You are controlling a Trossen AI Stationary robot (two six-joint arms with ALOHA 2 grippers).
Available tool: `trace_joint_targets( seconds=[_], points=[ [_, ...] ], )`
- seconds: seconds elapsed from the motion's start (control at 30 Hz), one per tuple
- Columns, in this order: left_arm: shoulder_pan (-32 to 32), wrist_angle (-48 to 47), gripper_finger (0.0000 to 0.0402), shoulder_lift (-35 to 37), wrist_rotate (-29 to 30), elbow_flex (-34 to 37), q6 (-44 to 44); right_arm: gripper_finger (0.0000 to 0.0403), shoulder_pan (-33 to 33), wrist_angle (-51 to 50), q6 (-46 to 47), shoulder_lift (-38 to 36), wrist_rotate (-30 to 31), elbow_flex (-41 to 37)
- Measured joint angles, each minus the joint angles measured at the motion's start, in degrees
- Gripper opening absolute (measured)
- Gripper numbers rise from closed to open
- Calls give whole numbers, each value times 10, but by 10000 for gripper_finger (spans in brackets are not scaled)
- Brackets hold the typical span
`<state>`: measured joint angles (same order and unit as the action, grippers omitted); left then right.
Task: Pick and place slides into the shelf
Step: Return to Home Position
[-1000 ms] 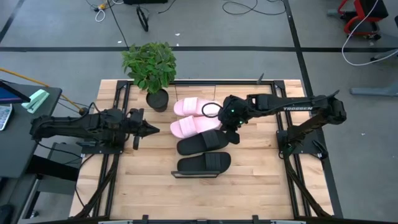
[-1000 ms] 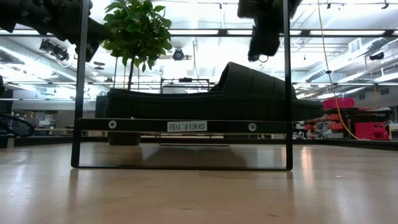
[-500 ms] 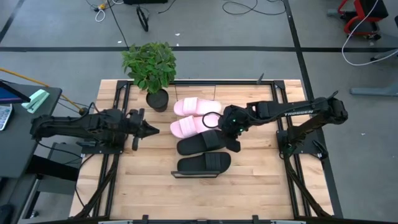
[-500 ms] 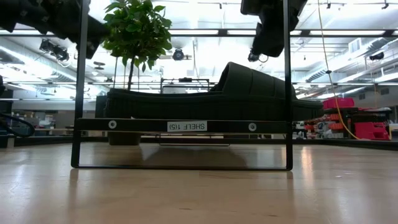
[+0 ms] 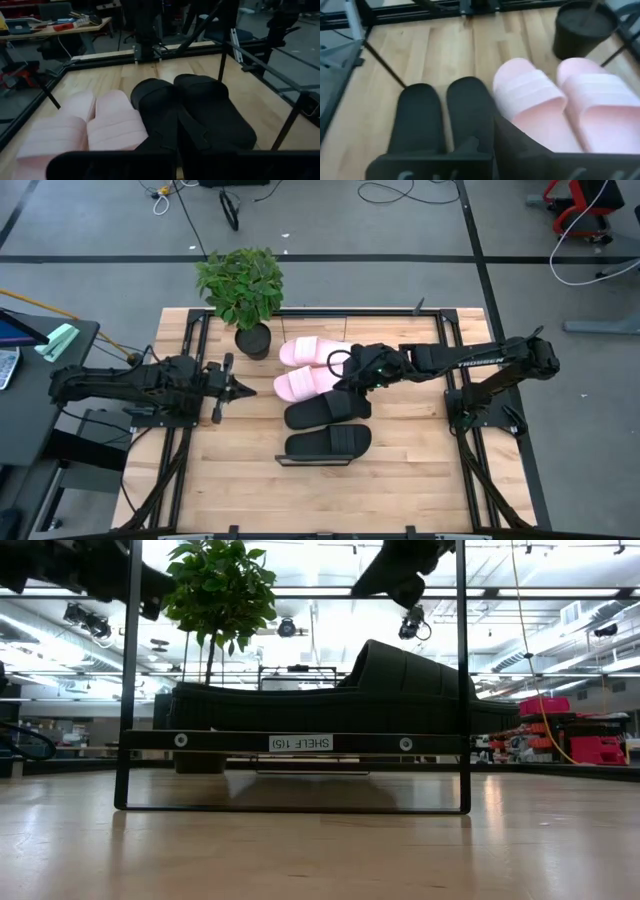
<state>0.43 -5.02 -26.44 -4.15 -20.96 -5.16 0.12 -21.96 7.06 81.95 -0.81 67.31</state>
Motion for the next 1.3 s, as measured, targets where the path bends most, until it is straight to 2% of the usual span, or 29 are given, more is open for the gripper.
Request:
trace_joint_targets(
  seconds=[0.1, 0.3, 0.47, 0.77, 0.97, 1.1, 1.3],
  points=[
    [5, 50, 6, 12, 0, 45, 18, 3, -6, -1, 9, 3, 11, 0],
    [7, 217, 4, 41, 0, 129, 56, 6, -13, -2, 50, 4, 14, 0],
    [8, 260, 8, 74, 42, 170, 47, 3, -11, -2, 64, 4, 12, 0],
    [7, 255, 7, 132, 58, 204, 59, 5, -11, -3, 78, 4, 12, 0],
    [7, 237, 5, 134, 71, 204, 46, 3, -11, -3, 53, 4, 12, -5],
    [7, 198, 10, 134, 73, 204, 58, 2, -11, 5, 46, 4, 11, -38],
    [6, 182, 5, 134, 70, 204, 58, 2, -10, 106, 92, 4, -26, -125]
  ],
)
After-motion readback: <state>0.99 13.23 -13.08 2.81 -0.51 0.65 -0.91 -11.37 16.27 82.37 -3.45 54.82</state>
